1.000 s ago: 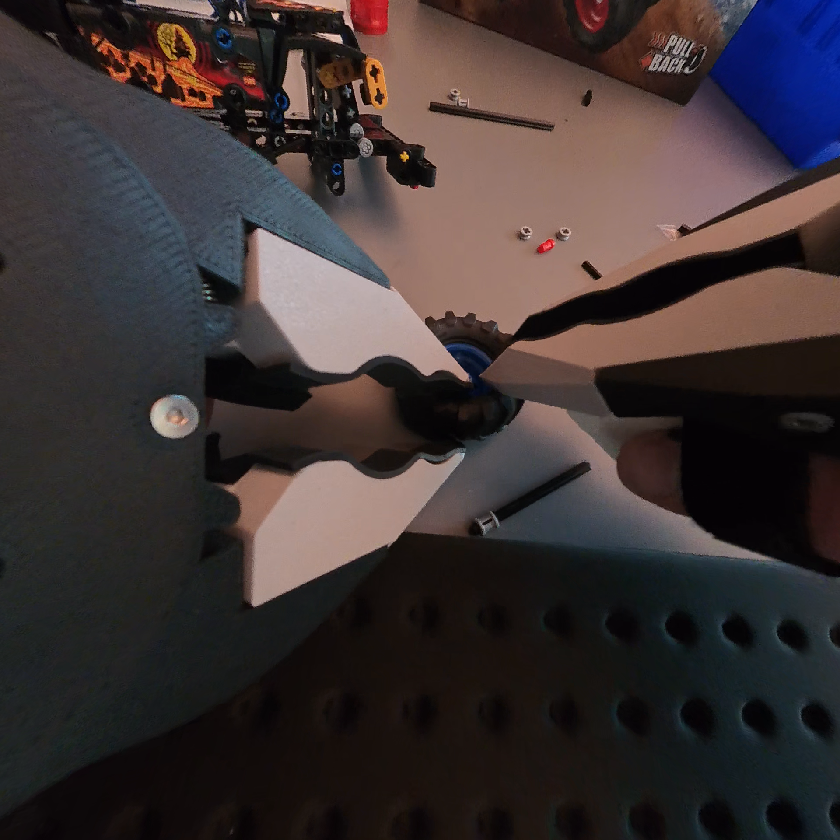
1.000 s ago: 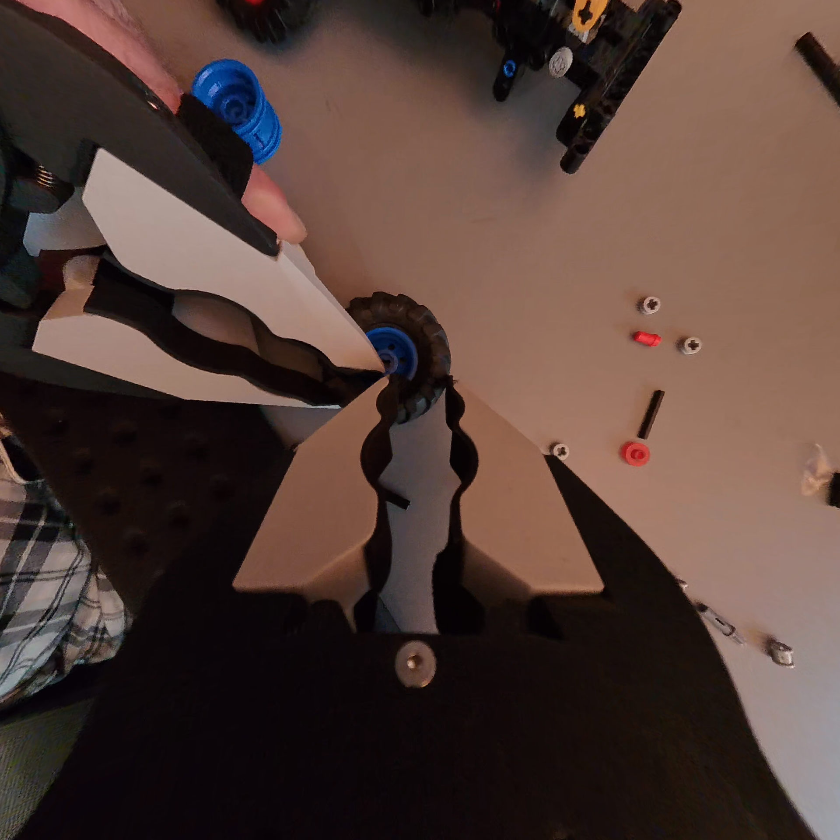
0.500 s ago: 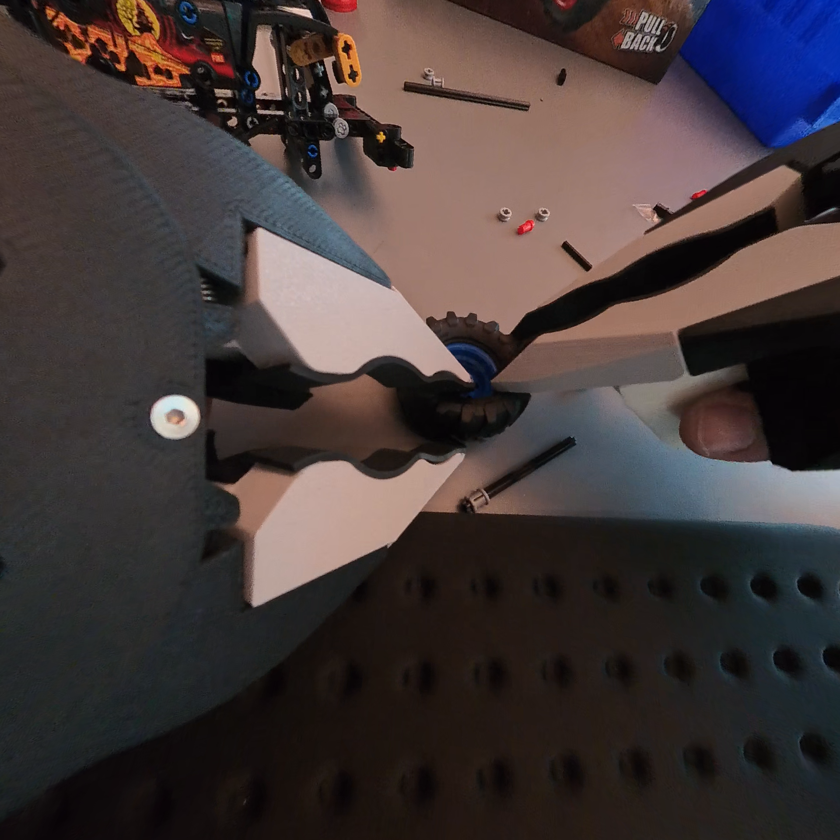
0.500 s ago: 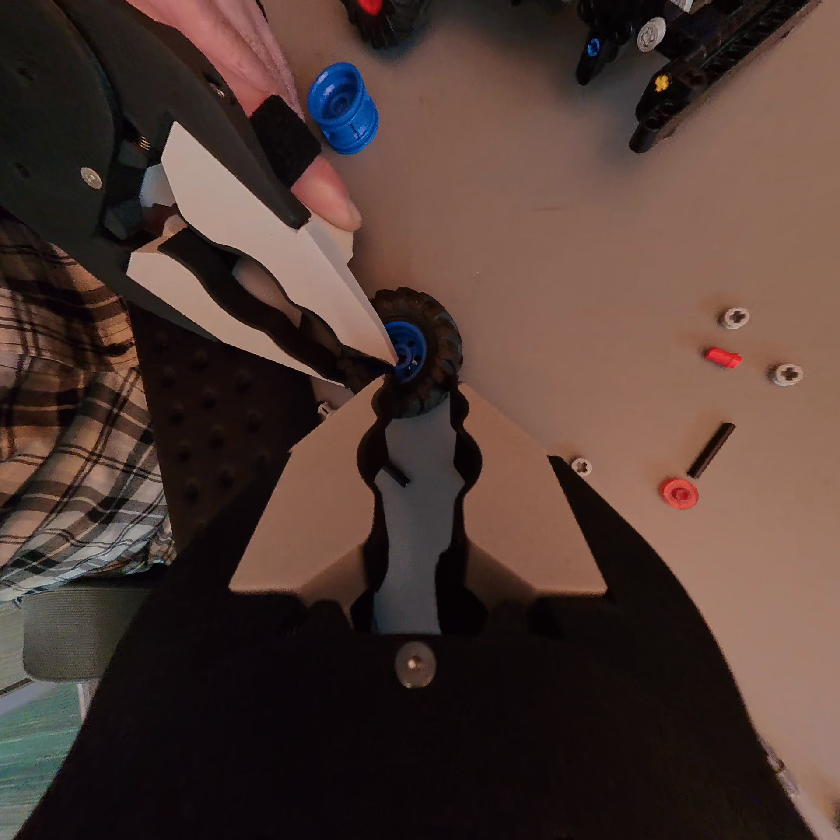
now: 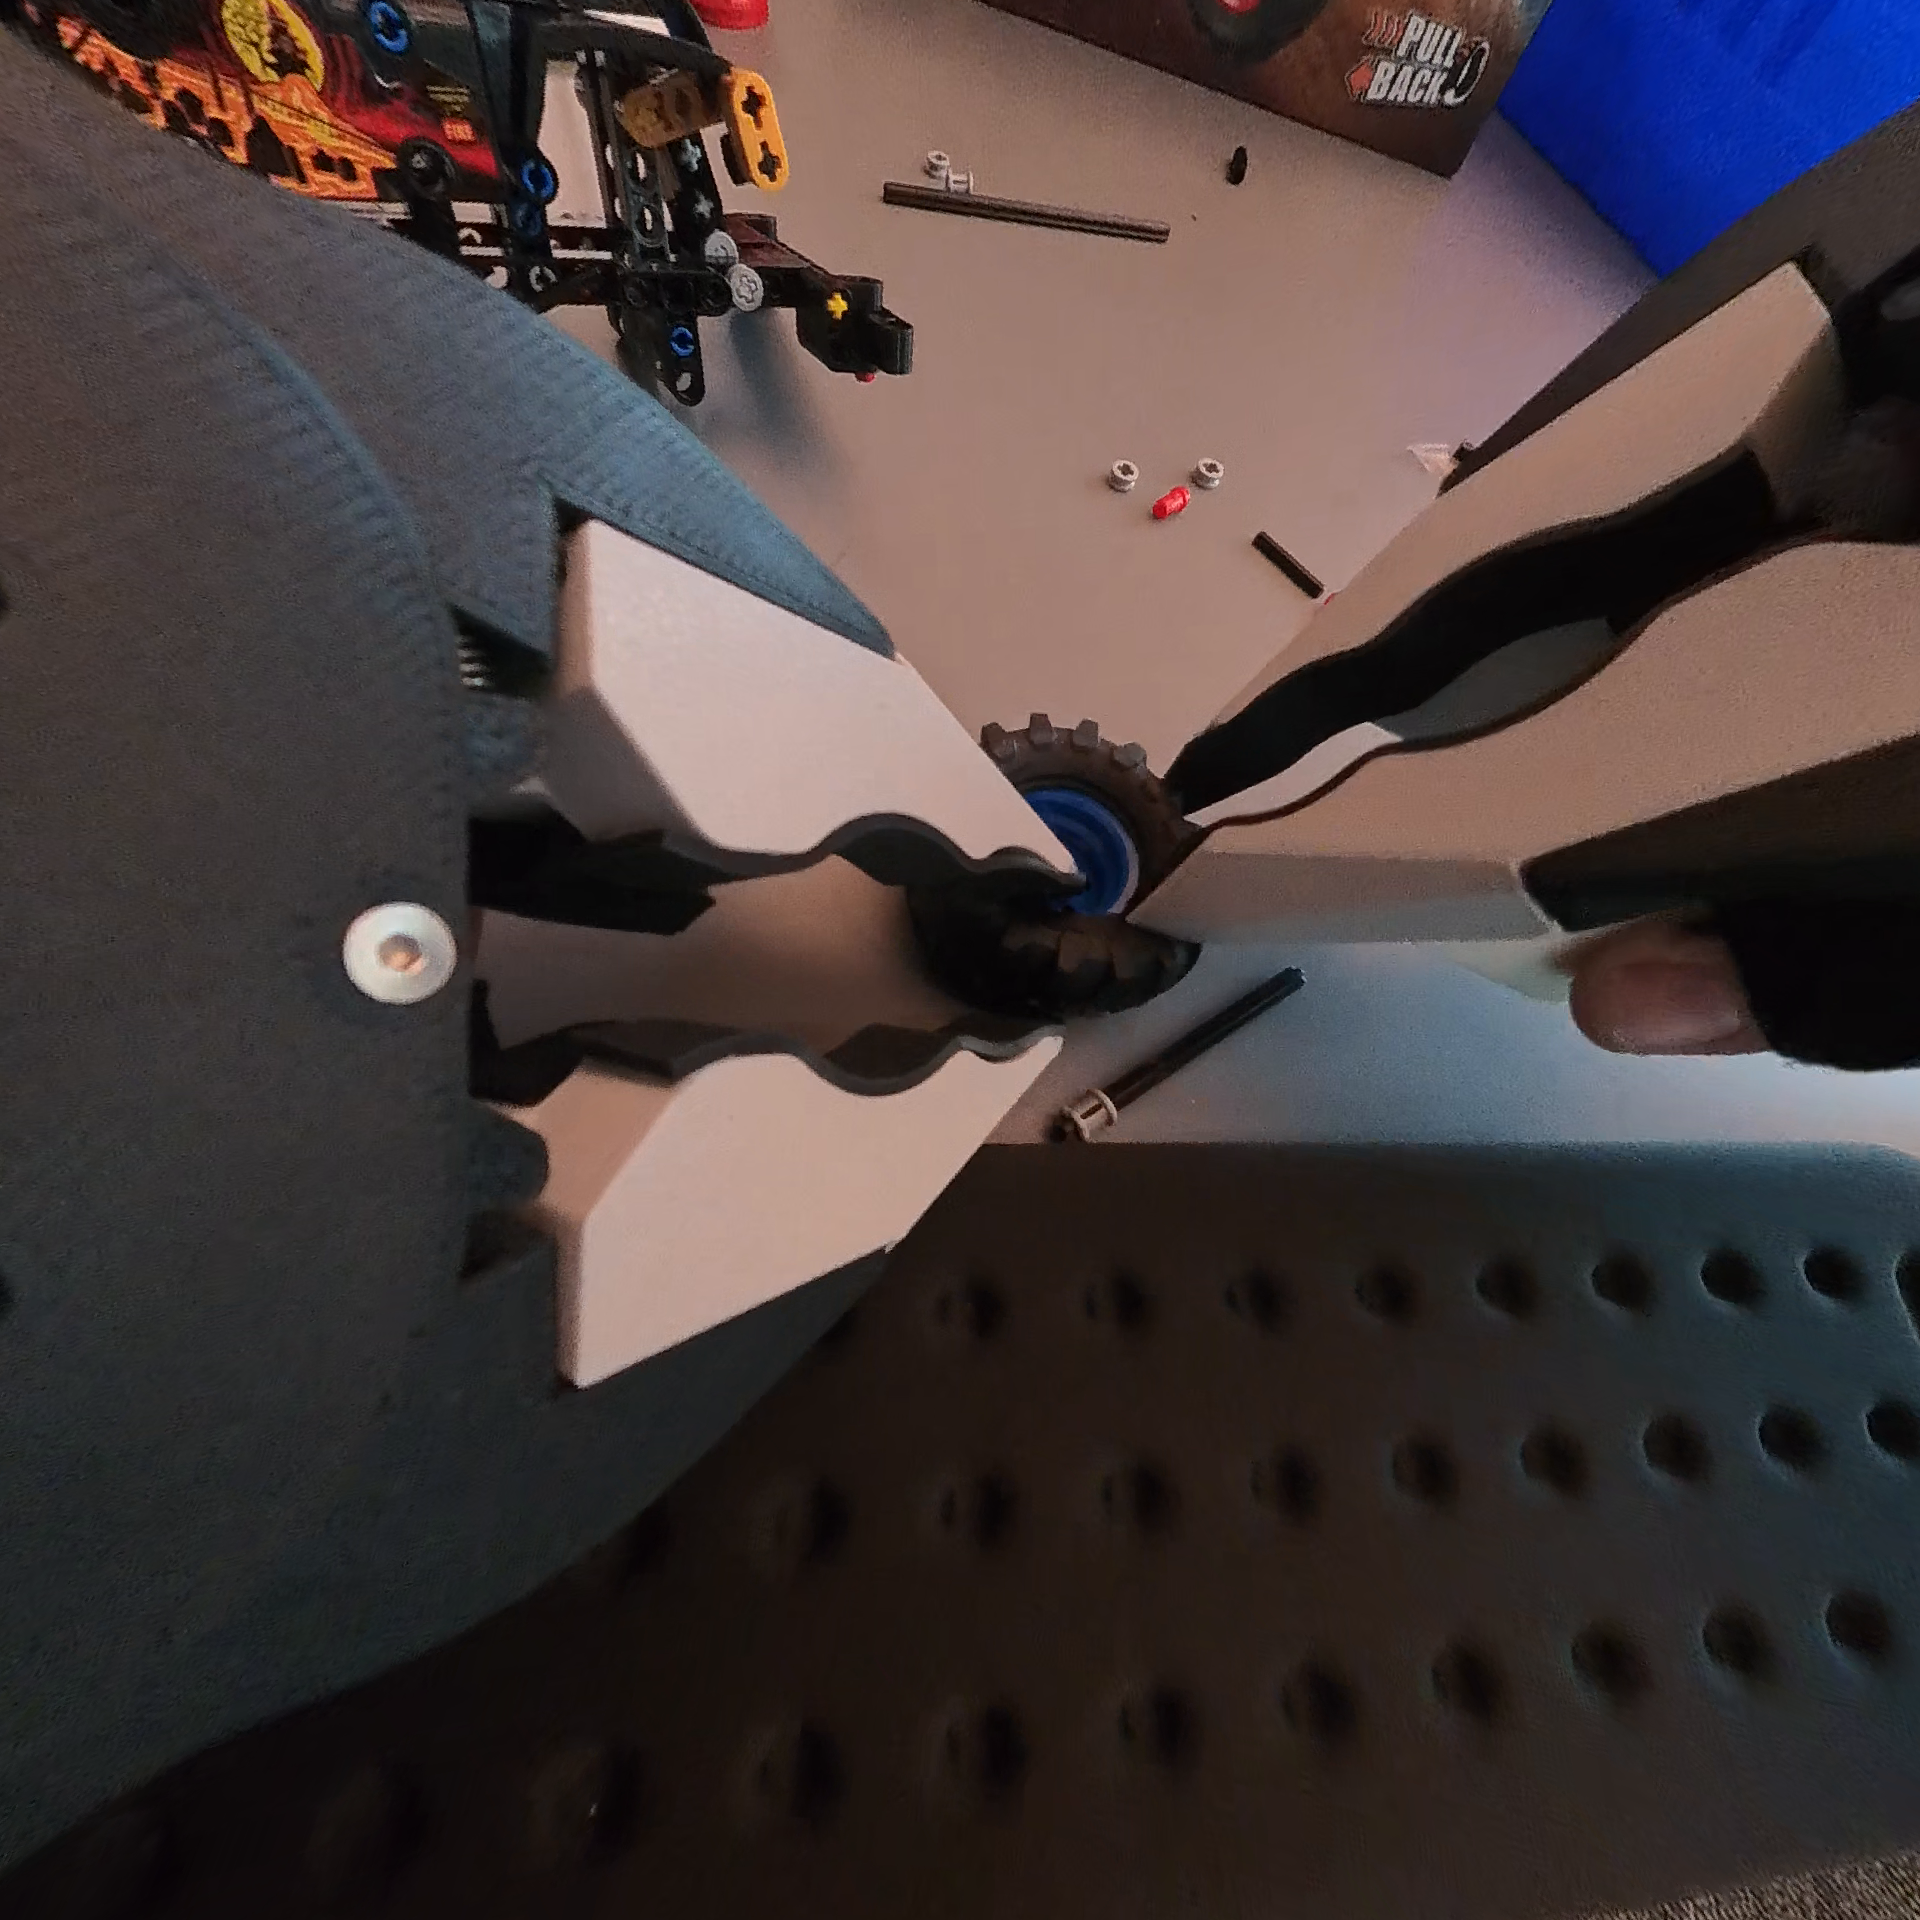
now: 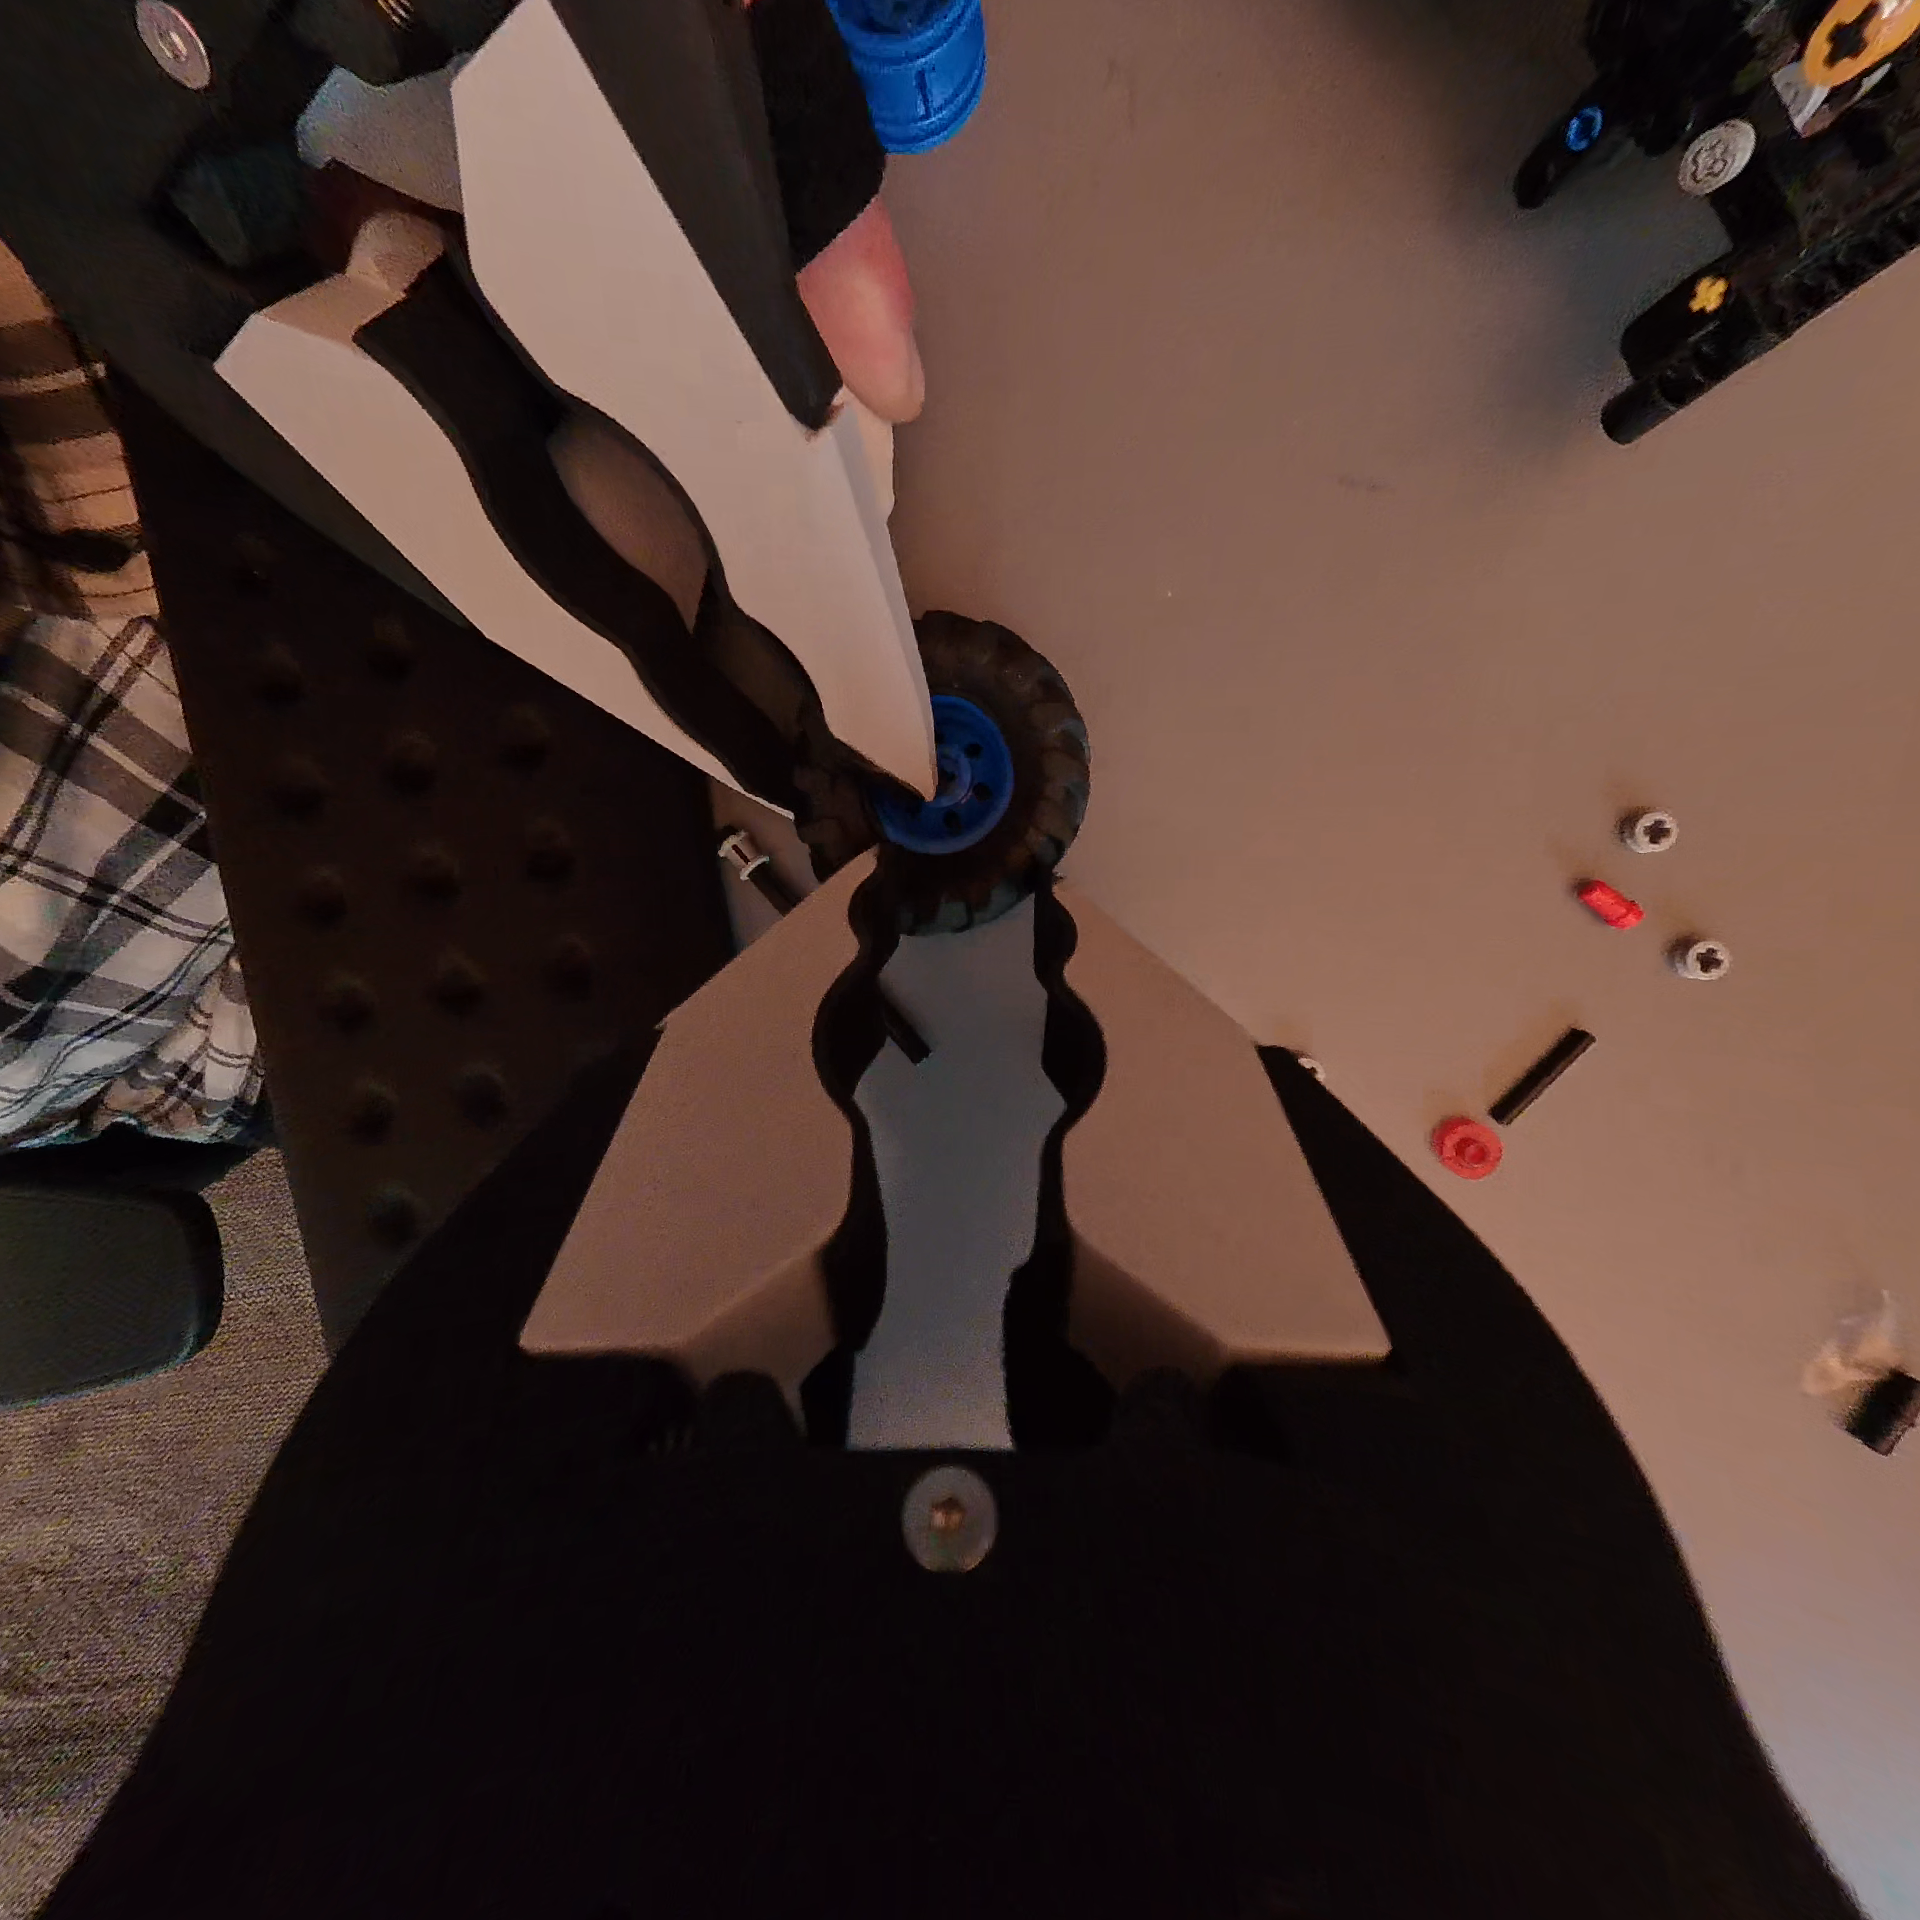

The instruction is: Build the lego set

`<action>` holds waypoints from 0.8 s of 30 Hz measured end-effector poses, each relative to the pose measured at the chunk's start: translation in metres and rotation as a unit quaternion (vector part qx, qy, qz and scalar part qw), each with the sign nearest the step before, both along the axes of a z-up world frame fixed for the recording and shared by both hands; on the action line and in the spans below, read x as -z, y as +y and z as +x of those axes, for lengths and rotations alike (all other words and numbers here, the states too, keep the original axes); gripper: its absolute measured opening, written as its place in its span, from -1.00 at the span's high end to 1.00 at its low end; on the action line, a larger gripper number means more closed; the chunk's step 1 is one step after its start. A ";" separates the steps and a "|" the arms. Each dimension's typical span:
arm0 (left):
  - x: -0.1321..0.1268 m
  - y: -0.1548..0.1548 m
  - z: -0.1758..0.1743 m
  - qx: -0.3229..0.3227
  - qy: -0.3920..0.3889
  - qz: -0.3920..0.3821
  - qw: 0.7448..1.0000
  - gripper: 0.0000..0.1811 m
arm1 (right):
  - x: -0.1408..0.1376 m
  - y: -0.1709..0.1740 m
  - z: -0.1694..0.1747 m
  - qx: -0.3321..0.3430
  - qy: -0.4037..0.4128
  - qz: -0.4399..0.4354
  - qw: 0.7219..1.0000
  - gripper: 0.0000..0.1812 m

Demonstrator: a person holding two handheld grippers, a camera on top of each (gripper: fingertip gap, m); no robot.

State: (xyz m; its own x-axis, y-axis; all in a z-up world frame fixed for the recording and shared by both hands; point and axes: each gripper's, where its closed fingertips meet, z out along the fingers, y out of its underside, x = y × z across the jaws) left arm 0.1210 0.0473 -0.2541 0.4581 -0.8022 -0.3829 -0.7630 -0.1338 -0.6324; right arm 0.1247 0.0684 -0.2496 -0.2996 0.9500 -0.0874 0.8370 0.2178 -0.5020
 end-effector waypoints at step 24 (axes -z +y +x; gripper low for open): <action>-0.008 -0.019 0.001 0.114 0.066 0.091 0.987 0.84 | 0.005 -0.004 -0.007 0.012 -0.005 0.026 1.000 0.76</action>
State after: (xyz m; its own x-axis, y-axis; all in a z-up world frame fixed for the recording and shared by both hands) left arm 0.1221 0.0286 -0.2459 0.2093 -0.7913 -0.5745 -0.8375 0.1582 -0.5231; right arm 0.1182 0.0641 -0.2542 -0.2753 0.9605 -0.0403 0.8476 0.2228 -0.4816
